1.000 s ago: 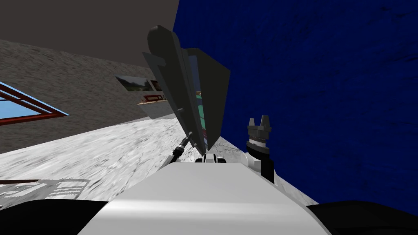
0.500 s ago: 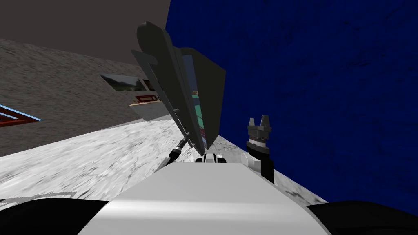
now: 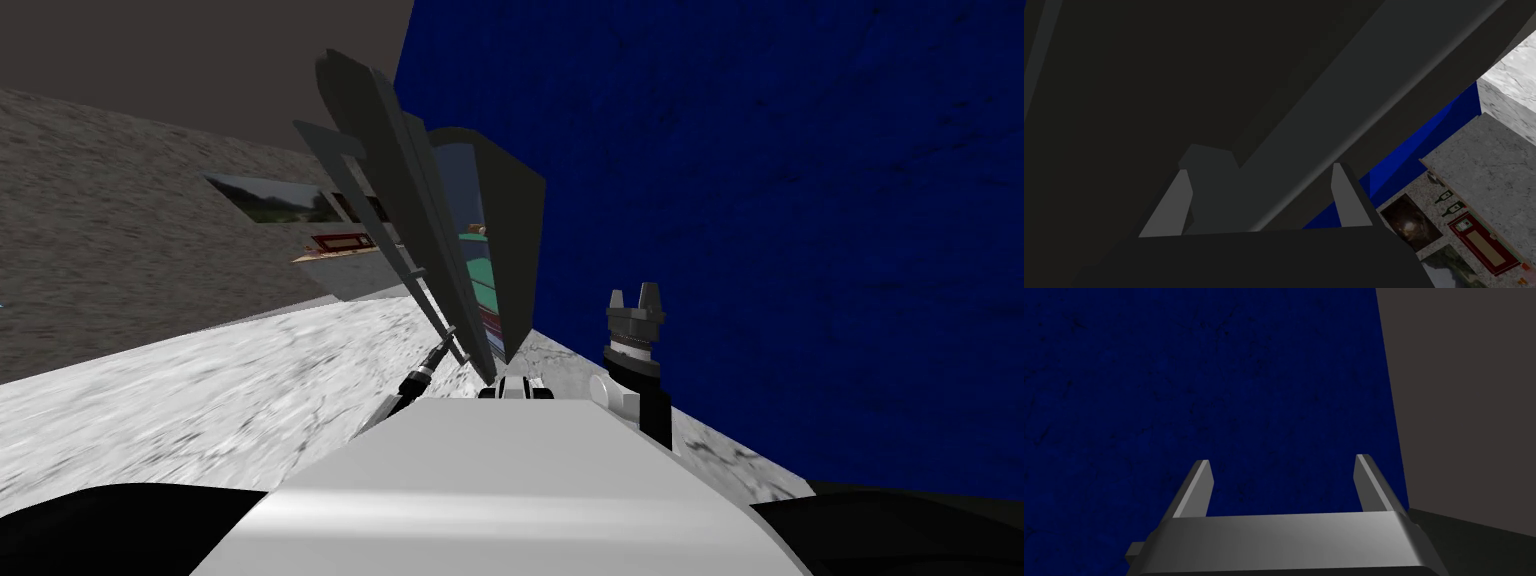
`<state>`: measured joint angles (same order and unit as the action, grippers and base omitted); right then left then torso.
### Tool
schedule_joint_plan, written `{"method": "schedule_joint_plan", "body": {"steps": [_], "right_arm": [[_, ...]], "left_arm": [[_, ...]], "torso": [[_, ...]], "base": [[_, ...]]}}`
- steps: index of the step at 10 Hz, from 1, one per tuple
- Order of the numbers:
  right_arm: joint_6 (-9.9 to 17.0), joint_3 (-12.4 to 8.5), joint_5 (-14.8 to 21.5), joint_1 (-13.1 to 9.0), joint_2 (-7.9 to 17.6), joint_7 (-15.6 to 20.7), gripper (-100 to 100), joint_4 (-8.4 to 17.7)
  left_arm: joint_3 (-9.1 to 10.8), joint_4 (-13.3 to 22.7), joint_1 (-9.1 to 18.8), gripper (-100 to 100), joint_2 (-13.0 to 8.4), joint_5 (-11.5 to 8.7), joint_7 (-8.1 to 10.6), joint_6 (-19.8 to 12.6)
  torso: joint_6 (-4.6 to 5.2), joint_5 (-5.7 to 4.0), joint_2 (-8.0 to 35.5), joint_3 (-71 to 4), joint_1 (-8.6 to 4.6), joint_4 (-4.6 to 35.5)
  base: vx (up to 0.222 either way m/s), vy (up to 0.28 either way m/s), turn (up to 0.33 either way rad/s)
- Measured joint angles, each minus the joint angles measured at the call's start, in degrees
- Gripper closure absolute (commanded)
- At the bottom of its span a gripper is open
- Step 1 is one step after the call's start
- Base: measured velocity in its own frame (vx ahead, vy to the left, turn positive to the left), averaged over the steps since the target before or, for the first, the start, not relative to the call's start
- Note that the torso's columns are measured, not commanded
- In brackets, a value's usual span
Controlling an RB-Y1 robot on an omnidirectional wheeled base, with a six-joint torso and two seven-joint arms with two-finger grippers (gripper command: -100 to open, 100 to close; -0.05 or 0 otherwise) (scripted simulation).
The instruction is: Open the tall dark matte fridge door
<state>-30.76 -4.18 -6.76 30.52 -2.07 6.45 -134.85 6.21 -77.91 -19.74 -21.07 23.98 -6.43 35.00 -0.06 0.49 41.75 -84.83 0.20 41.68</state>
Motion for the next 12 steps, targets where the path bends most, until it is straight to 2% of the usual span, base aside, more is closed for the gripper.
{"method": "schedule_joint_plan", "body": {"steps": [2,3,4,5,7,8,9,11,12], "right_arm": [[0.0,0.0,0.0,-0.02,0.0,0.0,0,0.0],[0.0,0.0,0.0,0.0,0.0,0.0,0,0.0],[0.01,0.01,0.0,-0.03,0.0,0.0,0,0.01],[0.0,0.0,0.0,-0.01,0.01,0.0,0,0.0],[0.01,-0.01,0.0,-0.01,0.01,0.0,0,0.01],[0.0,-0.01,0.0,0.0,0.01,0.0,0,0.0],[0.01,0.0,0.0,-0.02,0.01,0.0,0,0.0],[0.01,0.0,0.0,-0.02,0.01,0.0,0,0.01],[0.01,-0.01,0.0,-0.01,0.01,0.0,0,0.01]], "left_arm": [[2.11,2.51,-0.73,100,-2.93,-1.39,1.76,2.72],[2.5,3.26,-0.61,100,-3.29,-1.55,1.95,3.2],[3.89,6.93,0.29,100,-4.2,-2.4,2.01,5.72],[4.89,7.99,-0.26,100,-5.14,-2.87,2.39,7.06],[7.55,13.1,-0.82,100,-8.16,-4.5,3.88,11.65],[7.85,11.79,-1.81,100,-8.7,-4.54,4.35,11.21],[9.11,12.85,-2.99,100,-9.9,-5.38,5.2,12.51],[11.27,17.24,-3.46,100,-11.99,-6.71,6.14,16.32],[11.99,18.51,-3.5,100,-13.28,-6.98,6.82,17.27]], "torso": [[0.0,-0.09,0.16,0.09,0.36,0.28],[-0.1,-0.06,0.15,0.07,0.27,0.23],[0.15,-0.08,0.07,0.08,0.39,0.28],[-0.06,-0.12,0.14,0.05,0.33,0.32],[-0.02,-0.26,0.21,0.07,0.34,0.51],[-0.04,-0.43,0.19,-0.01,-0.07,0.57],[0.2,-0.59,0.26,0.05,-0.1,0.69],[0.13,-0.81,0.56,0.15,-0.07,0.95],[0.12,-1.09,0.56,0.1,-0.25,1.15]], "base": [[-0.084,0.027,-0.164],[-0.11,0.019,-0.341],[-0.114,0.026,-0.248],[-0.141,0.047,-0.364],[-0.09,0.041,-0.124],[-0.099,0.009,-0.351],[-0.117,0.014,-0.229],[-0.141,0.02,-0.289],[-0.057,0.001,-0.046]]}}
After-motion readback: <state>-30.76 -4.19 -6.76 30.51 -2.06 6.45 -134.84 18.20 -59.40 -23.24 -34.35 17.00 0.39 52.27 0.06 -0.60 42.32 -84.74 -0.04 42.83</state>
